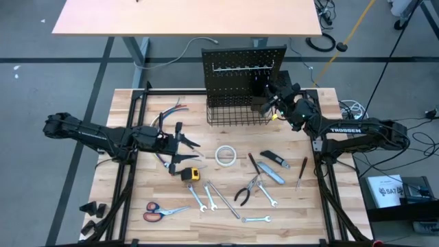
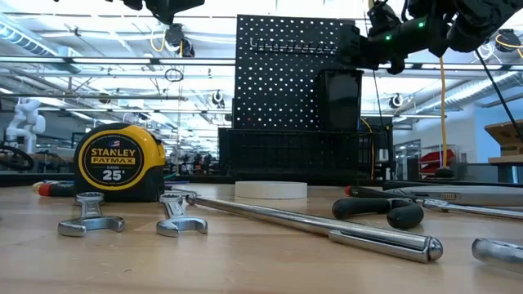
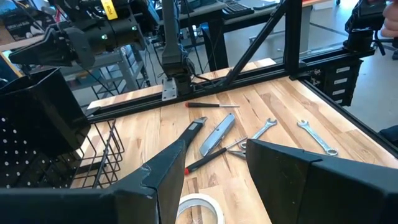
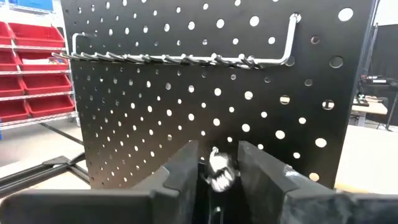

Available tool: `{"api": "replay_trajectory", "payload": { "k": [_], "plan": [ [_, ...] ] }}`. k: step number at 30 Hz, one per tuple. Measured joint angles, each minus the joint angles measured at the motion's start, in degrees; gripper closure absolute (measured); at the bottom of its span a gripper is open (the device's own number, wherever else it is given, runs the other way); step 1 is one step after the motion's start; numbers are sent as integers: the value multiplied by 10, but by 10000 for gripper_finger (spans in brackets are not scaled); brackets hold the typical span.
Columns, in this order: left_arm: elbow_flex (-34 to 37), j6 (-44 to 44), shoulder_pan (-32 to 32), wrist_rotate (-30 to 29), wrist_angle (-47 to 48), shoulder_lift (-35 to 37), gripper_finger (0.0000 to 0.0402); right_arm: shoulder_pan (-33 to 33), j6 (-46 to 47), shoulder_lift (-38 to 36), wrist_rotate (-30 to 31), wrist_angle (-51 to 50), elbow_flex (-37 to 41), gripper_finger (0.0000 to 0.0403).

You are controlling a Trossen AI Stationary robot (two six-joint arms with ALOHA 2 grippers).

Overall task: Hang tools onto peg board
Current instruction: Put the wrench into the black bin on the peg board

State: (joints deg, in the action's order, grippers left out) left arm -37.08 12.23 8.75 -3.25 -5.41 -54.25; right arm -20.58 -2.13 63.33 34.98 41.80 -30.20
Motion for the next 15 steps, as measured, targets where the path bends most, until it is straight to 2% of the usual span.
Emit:
{"api": "replay_trajectory", "payload": {
  "k": [13,15],
  "plan": [
    [0,-4,0,0,19,0,224,14,3,-33,-8,-6,0,236],
    [0,-13,0,0,19,0,224,29,20,-46,-36,-11,0,228]
  ]
}}
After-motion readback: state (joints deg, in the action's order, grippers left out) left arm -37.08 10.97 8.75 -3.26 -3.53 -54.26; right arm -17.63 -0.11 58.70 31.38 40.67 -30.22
